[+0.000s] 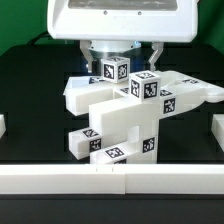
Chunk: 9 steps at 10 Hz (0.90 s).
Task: Assemble chair
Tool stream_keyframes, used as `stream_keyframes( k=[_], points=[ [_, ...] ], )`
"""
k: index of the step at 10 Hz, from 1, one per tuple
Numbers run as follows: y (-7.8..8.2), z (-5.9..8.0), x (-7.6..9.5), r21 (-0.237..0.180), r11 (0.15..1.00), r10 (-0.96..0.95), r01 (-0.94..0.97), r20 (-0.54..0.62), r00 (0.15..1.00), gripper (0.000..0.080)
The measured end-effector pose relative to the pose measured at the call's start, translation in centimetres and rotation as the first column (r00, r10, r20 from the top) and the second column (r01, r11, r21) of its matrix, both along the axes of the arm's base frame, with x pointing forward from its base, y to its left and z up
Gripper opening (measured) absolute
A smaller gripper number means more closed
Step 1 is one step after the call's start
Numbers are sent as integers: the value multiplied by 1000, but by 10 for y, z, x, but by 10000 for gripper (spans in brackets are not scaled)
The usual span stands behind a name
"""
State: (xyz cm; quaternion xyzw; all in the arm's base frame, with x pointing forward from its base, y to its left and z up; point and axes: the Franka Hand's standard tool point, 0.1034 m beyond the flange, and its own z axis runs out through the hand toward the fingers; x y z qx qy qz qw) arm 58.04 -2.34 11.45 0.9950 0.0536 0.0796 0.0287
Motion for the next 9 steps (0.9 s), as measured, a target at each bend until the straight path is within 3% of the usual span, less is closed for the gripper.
stream_keyframes(
  k=[7, 9],
  points=[
    [-5, 0, -1, -65, 942, 328, -330, -35, 944, 649],
    [-5, -1, -1, -64, 942, 327, -328, -36, 945, 351]
  ],
)
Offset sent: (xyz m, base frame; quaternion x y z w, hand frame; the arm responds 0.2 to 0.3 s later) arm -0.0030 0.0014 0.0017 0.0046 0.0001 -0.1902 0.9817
